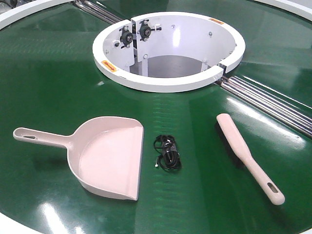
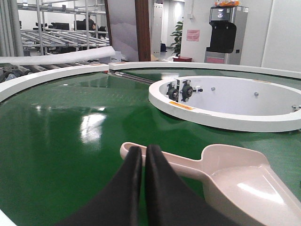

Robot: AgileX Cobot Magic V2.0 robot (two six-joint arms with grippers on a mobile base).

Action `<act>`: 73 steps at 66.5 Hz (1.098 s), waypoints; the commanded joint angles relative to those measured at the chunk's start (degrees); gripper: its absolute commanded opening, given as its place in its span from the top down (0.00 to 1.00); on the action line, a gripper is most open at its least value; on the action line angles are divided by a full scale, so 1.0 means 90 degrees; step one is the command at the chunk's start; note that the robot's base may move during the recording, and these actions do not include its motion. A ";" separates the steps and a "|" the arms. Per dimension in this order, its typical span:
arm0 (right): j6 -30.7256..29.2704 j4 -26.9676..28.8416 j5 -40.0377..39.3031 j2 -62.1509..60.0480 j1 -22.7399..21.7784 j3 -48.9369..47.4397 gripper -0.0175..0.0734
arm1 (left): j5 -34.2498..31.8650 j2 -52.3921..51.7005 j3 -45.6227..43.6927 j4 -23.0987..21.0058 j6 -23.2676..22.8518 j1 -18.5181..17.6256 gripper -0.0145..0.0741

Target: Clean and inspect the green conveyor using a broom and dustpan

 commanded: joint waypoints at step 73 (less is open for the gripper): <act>-0.0029 -0.0001 -0.0466 -0.0115 -0.0036 0.0138 0.82 | 0.2522 0.2888 -0.3536 0.0089 0.0053 0.0001 0.84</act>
